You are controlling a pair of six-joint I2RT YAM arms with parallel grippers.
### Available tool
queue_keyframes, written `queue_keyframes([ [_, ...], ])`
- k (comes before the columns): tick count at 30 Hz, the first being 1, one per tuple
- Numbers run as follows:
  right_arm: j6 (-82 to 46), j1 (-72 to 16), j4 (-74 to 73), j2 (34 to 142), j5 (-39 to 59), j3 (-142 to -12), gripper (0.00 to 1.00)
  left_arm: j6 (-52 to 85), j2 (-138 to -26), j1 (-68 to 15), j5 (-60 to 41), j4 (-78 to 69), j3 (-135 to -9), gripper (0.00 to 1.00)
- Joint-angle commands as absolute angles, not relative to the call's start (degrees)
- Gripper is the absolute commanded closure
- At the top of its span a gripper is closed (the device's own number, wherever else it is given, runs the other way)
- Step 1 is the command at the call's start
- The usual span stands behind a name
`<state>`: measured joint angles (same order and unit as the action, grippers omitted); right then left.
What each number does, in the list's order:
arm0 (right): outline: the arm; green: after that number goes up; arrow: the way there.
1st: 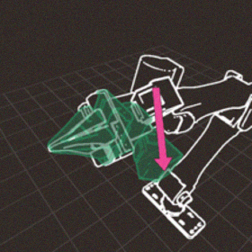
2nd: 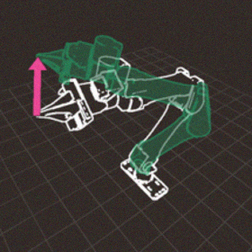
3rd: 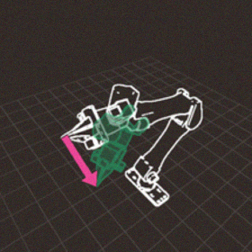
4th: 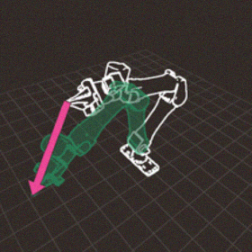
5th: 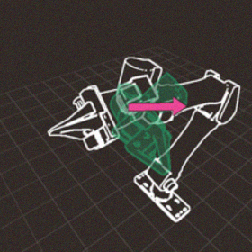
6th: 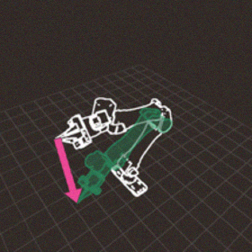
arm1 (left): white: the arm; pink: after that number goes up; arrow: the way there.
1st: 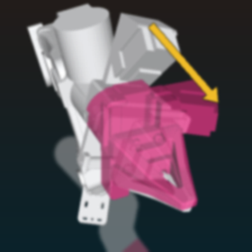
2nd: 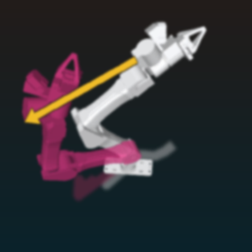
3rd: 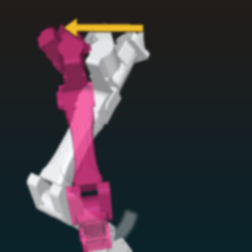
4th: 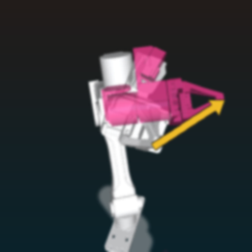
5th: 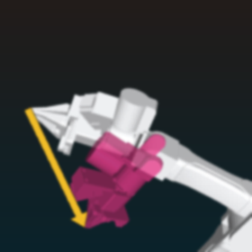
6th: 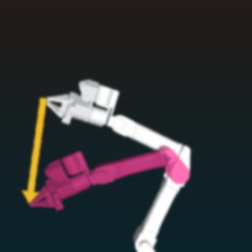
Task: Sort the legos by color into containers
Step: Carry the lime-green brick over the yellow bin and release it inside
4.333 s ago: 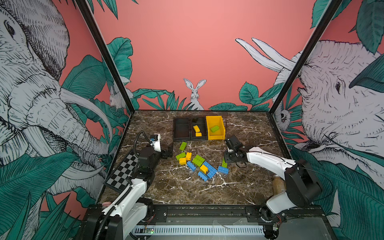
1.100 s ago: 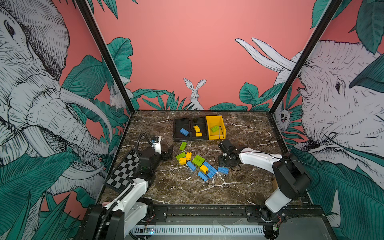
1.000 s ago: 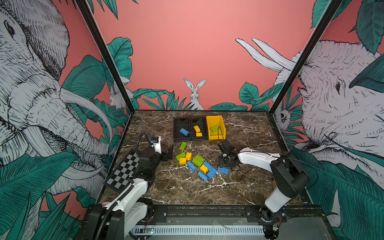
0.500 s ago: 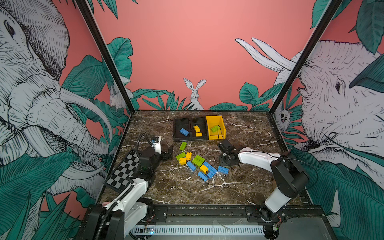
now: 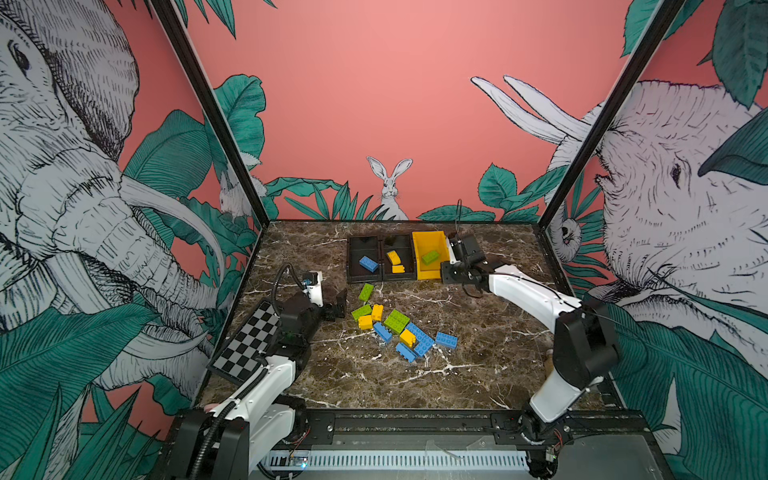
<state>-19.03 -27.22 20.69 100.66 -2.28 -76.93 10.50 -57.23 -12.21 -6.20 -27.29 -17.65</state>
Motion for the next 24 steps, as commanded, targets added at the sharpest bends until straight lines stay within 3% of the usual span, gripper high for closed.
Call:
queue_keyframes([
  [1,-15.40,-26.66,19.82,106.54,-1.91,-83.93,0.83,10.37,-57.75,-12.35,-9.32,-28.34,-19.66,0.01],
  [9,-14.47,-25.18,18.72,117.34,-1.38,-95.70,0.82,9.60,-54.04,-12.39,-7.15,-27.39,-18.39,0.01],
  [18,-13.97,-25.00,18.80,125.67,-0.12,-103.18,0.77,10.29,-53.44,-12.38,-11.27,-27.76,-18.94,0.01],
  [21,-13.89,-24.96,19.76,127.83,0.37,-105.66,0.73,10.34,-53.00,-12.39,-12.09,-27.67,-19.08,0.01],
  [24,-13.38,-24.92,22.12,129.39,0.85,-108.38,0.60,10.35,-53.23,-12.42,-11.23,-28.03,-18.73,0.01],
])
